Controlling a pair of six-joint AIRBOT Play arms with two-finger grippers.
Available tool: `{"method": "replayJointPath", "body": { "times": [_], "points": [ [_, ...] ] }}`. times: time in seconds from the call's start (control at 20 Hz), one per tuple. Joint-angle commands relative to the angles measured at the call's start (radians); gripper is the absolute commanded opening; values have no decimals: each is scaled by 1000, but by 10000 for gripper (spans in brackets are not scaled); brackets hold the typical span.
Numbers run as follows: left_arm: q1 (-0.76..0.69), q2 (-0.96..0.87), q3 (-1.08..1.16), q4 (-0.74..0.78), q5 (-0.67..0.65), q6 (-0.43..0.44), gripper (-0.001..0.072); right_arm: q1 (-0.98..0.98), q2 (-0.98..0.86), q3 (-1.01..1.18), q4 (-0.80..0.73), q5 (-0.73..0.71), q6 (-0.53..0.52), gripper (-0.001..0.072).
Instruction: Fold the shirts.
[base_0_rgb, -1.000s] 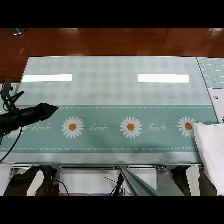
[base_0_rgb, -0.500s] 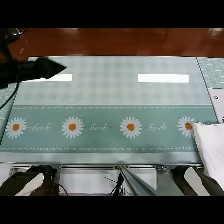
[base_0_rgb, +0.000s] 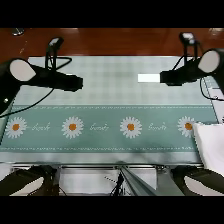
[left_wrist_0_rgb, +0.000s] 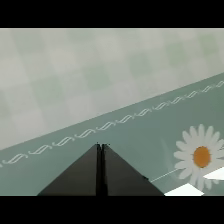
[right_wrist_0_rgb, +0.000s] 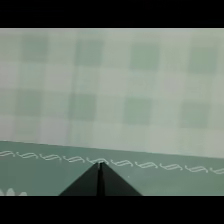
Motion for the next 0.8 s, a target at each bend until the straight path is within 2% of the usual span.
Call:
{"method": "replayJointPath", "body": {
  "times": [0.0,0.75],
  "points": [
    [15,-6,-37,103,19,-39,20,-12,-71,-28,-42,25,112,22],
    [17,-7,-34,103,19,-39,20,-19,-70,-28,-52,33,108,21]
  ]
}}
